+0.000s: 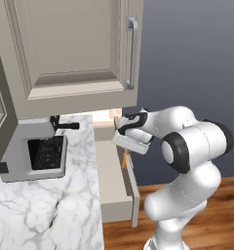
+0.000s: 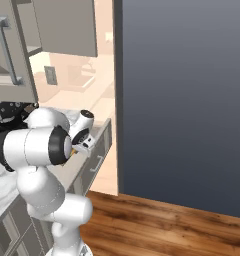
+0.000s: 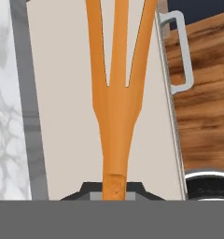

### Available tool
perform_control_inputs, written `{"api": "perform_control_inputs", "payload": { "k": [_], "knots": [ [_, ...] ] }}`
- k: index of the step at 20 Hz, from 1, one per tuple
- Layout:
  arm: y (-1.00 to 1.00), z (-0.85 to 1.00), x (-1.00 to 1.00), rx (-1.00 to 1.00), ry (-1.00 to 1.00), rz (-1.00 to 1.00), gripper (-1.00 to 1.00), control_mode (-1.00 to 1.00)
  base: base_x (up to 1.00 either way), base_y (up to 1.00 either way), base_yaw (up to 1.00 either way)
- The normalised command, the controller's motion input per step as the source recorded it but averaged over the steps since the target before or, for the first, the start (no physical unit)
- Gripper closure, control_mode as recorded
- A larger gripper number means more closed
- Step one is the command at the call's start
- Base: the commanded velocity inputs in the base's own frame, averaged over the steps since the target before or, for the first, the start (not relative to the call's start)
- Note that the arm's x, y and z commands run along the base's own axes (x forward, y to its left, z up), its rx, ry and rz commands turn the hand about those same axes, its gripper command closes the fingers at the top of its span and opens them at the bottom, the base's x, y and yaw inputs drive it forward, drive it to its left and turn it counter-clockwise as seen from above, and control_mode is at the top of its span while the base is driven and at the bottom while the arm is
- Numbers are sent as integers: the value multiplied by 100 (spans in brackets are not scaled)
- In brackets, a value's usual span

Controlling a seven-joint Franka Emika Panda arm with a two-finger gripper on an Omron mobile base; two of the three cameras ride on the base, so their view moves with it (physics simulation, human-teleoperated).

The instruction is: Organize the utensils by type. Pick up the wooden spoons from the counter and place them in the open cabinet. Then pick up the metallic utensils from the counter and place them in the open drawer.

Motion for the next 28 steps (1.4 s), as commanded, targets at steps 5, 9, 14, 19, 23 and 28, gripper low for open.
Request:
{"api": "perform_control_inputs", "payload": {
  "k": [5,9,14,19,23,28],
  "knots": [
    [13,-19,28,0,2,-8,100,-100,0,0,0],
    [15,-22,23,0,5,-6,100,-100,0,0,0],
    [5,-22,21,0,6,-1,100,-100,0,0,0],
    [0,-27,15,0,8,-1,100,-100,0,0,0],
    [0,-30,16,0,10,-1,100,-100,0,0,0],
    [0,-30,14,0,8,-1,100,-100,0,0,0]
  ]
}}
